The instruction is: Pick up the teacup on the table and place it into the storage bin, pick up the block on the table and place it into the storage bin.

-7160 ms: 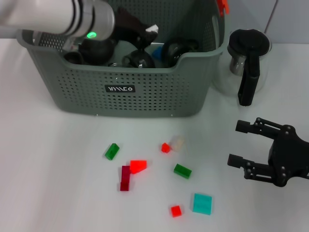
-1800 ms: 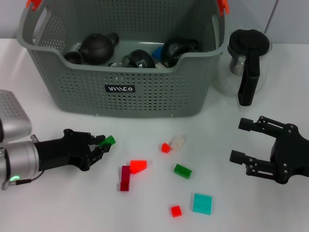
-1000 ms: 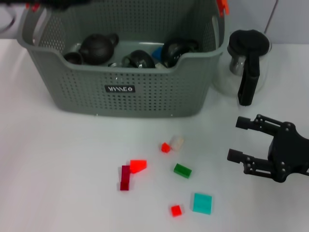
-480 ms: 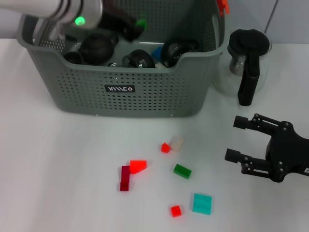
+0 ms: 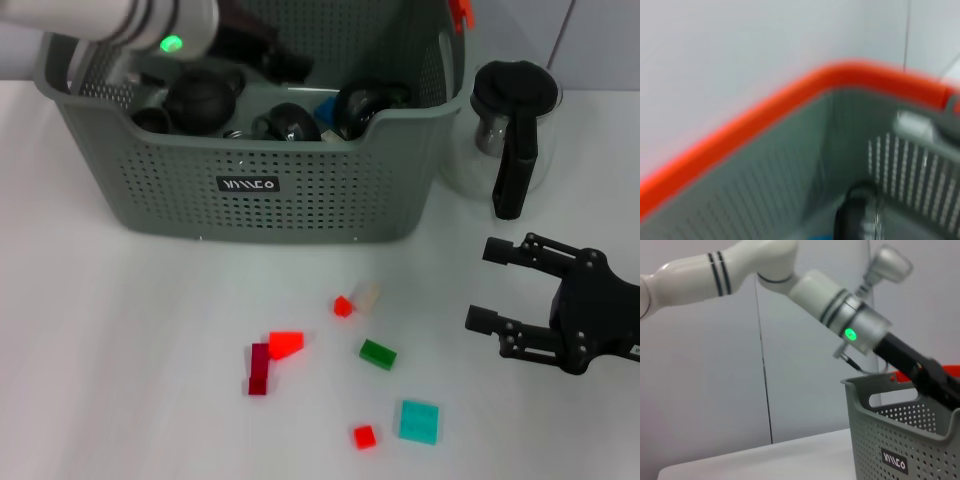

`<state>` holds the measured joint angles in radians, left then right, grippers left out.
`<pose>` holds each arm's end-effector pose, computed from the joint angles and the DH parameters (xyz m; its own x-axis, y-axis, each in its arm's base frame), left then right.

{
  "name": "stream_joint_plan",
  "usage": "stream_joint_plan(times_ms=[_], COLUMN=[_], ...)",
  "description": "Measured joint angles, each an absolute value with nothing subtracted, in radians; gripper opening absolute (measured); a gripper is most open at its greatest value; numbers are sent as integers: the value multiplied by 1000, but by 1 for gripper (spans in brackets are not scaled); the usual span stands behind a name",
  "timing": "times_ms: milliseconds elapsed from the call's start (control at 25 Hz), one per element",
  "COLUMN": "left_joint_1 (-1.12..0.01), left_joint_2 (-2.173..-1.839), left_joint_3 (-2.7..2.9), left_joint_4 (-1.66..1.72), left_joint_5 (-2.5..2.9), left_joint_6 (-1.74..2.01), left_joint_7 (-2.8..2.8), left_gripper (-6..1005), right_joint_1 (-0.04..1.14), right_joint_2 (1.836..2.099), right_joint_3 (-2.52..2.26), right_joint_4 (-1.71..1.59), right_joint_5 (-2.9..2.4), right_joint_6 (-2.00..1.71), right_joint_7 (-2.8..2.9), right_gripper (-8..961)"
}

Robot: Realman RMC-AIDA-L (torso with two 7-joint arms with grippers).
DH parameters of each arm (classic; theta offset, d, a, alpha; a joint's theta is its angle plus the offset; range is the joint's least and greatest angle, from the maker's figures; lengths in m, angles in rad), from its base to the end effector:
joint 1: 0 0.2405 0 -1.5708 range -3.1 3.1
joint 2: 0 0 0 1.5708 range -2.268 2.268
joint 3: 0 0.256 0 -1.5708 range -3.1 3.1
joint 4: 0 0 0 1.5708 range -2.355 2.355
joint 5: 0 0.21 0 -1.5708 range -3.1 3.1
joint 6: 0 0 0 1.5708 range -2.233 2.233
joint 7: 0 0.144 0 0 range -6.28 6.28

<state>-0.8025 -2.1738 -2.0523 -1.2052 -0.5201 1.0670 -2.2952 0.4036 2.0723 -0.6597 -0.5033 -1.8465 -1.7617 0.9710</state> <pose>-0.1185 0.4474 0.0196 0.9157 0.3672 0.1635 0.3815 -0.6658 -0.6412 0.2773 0.2715 -0.0038 0.7332 -0.0940 -0.6735 -0.2910 -0.9385 -0.1858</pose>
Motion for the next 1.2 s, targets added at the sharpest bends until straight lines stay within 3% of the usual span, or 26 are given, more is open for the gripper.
stream_joint_plan(times_ms=[80,320,480,840,1200], left_joint_1=[-690,-335,-231,-210,-381], left_joint_2=[-2173,-2171,-2167,-2164,-2146], left_joint_3=[-2030,-2097,-2171,-2282,-2278], left_joint_4=[-1356,-1526,-1370,-1052,-840], left_joint_5=[-632,-1090,-1249,-1181,-986], left_joint_6=[1100,1255,1411,1622,1512], left_joint_7=[-2280,-1921,-1639,-1166,-1128], left_gripper=[401,663,744,761,747], right_joint_1=[403,402,405,412,402], right_joint_2=[2071,2068,2068,2067,2069], right_joint_3=[-660,-658,-657,-651,-649], right_joint_4=[-503,-503,-504,-503,-503], right_joint_5=[-1847,-1847,-1847,-1849,-1849], right_joint_6=[-1762,-1762,-1761,-1753,-1753], right_joint_7=[971,971,971,981,982], right_gripper=[824,825,825,825,825])
